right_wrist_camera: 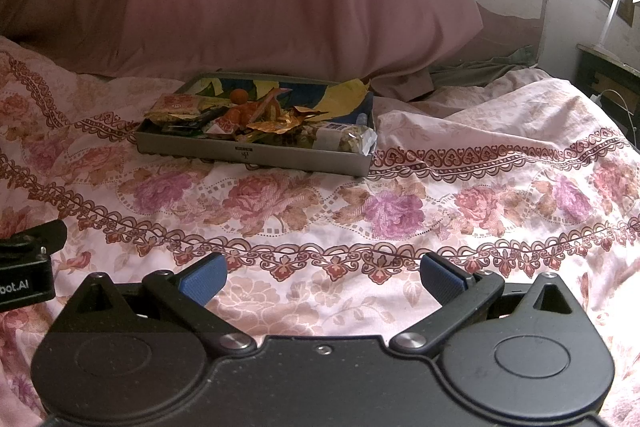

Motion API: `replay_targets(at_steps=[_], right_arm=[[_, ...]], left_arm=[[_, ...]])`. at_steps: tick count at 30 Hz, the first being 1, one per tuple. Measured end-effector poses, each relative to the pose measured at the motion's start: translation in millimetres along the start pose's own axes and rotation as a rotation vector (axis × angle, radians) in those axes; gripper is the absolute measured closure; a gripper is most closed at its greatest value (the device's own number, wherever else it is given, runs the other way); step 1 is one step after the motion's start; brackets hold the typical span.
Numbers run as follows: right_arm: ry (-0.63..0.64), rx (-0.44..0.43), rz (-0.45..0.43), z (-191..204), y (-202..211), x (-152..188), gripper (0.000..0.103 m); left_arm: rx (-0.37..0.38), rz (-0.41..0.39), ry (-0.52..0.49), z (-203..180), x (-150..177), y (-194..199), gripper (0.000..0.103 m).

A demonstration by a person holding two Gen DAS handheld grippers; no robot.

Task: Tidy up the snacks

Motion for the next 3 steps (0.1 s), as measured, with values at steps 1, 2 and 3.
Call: replay_targets(at_steps=[1, 2, 3], right_arm=[[0.000, 0.000, 0.000, 0.0, 0.0, 0.0, 0.001], [0.000, 0.000, 0.001, 0.0, -0.1, 0.1, 0.001], [0.001, 0.000, 0.001, -0.2, 0.0, -0.1, 0.001]], left_arm=[[0.000, -0.005, 0.000, 0.0, -0.2, 0.5, 0.000], [-0.001, -0.006, 0.002, 0.1, -0.1, 0.5, 0.000], [-0.002, -0.005, 0.005, 0.8, -0.1, 0.0, 0.000]])
Point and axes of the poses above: each gripper's, at about its wrist camera, not at the fingertips, and y roughly against the way its jaws point, z to its left, x to its underside, the point moved 4 cm from there along -y, roughly the way its jaws point, and after that the axes turned 10 degrees about -y, right-handed, at the moved point
